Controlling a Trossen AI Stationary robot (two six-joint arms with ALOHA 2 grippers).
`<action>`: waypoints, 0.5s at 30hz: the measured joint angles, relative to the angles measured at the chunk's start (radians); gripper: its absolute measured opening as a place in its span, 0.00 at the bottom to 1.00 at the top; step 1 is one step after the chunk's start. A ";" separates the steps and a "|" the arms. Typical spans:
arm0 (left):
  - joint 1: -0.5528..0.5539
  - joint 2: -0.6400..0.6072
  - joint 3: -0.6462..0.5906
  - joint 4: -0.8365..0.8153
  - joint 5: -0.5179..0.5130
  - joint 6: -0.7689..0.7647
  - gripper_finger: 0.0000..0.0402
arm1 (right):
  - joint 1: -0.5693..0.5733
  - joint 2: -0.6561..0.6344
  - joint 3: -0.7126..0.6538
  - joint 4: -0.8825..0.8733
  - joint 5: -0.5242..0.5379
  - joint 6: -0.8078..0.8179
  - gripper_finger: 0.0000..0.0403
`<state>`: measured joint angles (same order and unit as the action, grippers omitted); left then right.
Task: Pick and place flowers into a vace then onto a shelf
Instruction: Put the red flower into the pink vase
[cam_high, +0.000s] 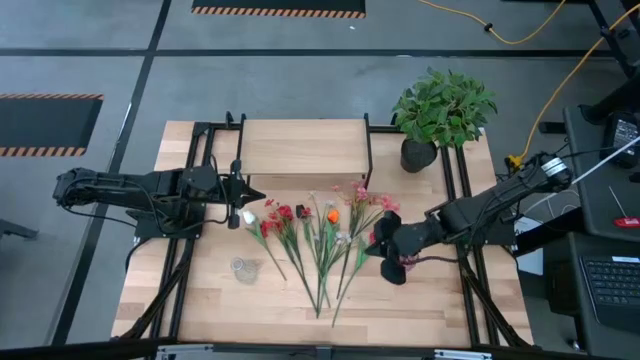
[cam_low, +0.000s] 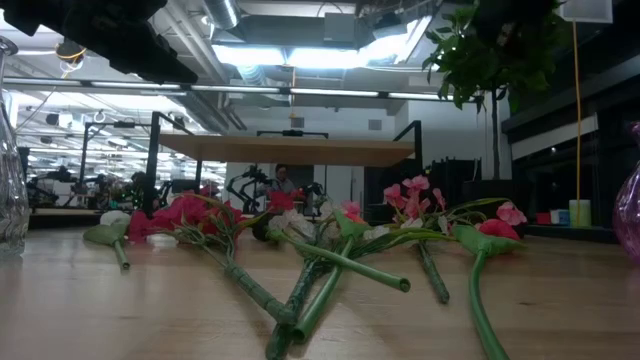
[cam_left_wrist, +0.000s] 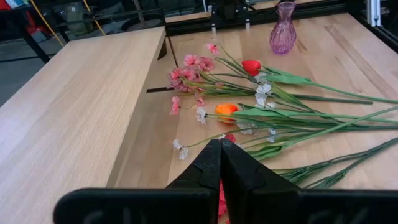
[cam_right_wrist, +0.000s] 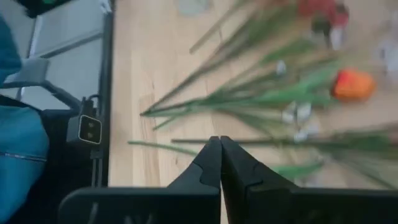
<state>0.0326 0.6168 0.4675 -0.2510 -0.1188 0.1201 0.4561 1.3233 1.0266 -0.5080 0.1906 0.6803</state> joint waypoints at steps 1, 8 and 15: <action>0.000 0.000 0.000 0.000 0.000 0.007 0.01 | 0.001 0.017 0.018 -0.030 0.000 0.042 0.00; 0.000 0.000 0.000 0.000 0.000 0.024 0.02 | -0.002 0.083 0.060 -0.166 0.003 0.396 0.00; 0.000 0.000 0.000 0.000 0.000 0.025 0.01 | 0.001 0.090 0.060 -0.161 0.001 0.468 0.00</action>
<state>0.0326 0.6167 0.4675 -0.2512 -0.1188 0.1448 0.4572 1.4132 1.0870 -0.6685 0.1917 1.1481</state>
